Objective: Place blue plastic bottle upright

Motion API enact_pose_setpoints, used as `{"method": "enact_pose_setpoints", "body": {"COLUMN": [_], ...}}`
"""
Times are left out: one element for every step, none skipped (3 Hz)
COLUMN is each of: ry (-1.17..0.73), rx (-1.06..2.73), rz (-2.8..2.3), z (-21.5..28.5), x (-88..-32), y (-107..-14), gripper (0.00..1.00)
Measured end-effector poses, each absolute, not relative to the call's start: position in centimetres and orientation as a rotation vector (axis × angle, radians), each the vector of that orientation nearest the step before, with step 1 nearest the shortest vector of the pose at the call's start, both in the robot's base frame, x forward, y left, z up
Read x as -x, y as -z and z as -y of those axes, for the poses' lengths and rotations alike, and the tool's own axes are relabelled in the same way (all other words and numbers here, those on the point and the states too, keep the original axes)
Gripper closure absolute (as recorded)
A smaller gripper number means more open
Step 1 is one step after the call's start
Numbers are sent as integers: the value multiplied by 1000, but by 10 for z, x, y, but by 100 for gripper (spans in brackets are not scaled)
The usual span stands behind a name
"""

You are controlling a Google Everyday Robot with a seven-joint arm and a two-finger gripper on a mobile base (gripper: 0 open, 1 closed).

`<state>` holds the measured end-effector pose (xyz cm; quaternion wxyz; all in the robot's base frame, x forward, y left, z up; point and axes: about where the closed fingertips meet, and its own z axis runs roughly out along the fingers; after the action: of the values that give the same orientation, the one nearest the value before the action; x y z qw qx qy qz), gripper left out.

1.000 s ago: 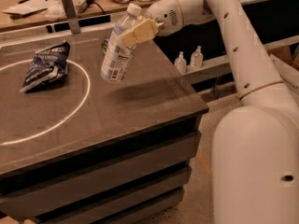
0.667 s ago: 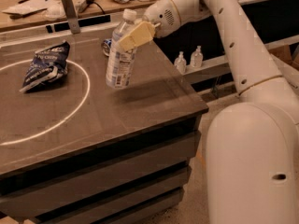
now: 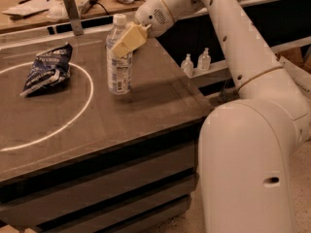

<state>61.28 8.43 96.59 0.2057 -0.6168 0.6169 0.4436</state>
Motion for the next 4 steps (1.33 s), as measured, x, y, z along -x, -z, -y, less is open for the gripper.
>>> {"method": "enact_pose_setpoints", "body": {"ry": [-1123, -1074, -1061, -1060], "rx": [1826, 1887, 1897, 1896], "rz": [-1705, -1706, -1707, -1708], "z": [-101, -79, -75, -75], "x": [-612, -609, -609, -609], "y": [-958, -930, -928, -928], "gripper": [79, 56, 42, 40]}}
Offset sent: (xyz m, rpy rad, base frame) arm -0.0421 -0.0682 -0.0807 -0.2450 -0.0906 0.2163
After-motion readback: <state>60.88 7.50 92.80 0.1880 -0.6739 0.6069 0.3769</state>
